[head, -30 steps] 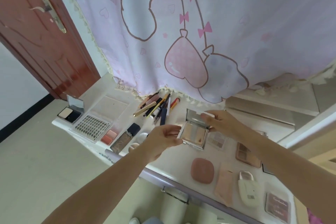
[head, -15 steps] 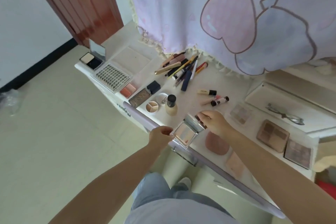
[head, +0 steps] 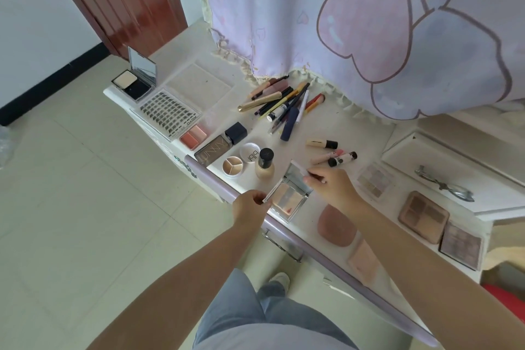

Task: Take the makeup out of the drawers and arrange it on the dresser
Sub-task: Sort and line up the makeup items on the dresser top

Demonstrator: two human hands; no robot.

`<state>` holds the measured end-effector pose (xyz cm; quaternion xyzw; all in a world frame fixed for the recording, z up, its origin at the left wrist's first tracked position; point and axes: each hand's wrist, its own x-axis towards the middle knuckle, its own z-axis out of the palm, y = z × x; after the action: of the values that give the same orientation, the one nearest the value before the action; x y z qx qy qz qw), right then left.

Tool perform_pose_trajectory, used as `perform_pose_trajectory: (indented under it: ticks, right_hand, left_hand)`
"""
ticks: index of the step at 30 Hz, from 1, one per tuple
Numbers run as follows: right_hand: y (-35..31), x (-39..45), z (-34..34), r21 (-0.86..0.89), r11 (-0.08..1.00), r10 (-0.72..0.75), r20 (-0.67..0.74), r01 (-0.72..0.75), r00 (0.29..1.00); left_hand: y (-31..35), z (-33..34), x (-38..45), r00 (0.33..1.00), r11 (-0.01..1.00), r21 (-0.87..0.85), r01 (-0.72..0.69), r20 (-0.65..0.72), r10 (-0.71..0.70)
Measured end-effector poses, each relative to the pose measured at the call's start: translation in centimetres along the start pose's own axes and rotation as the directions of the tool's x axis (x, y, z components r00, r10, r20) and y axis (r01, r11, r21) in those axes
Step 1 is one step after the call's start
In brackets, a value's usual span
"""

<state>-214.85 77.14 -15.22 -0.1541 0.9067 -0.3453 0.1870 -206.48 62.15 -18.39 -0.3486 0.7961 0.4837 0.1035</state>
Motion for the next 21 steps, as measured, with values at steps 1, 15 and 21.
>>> perform_pose_trajectory:
  ticks: [1,15,21]
  right_hand:
    - [-0.2,0.2,-0.2,0.011,1.0,0.006,-0.003,-0.006,1.0]
    - [2.5,-1.9,-1.5,-0.245,0.968,-0.036,0.095,0.058,0.995]
    - [6.5,-8.0,0.7,-0.647,0.757,-0.029,0.106,0.091,0.994]
  left_hand:
    - [0.1,0.0,0.1,1.0,0.999,0.038,-0.011,0.004,0.01]
    - [0.6,-0.6,-0.1,0.983,0.904,0.387,-0.182,0.064,0.171]
    - [0.7,0.1,-2.5,0.902,0.724,0.541,-0.428,0.199,0.384]
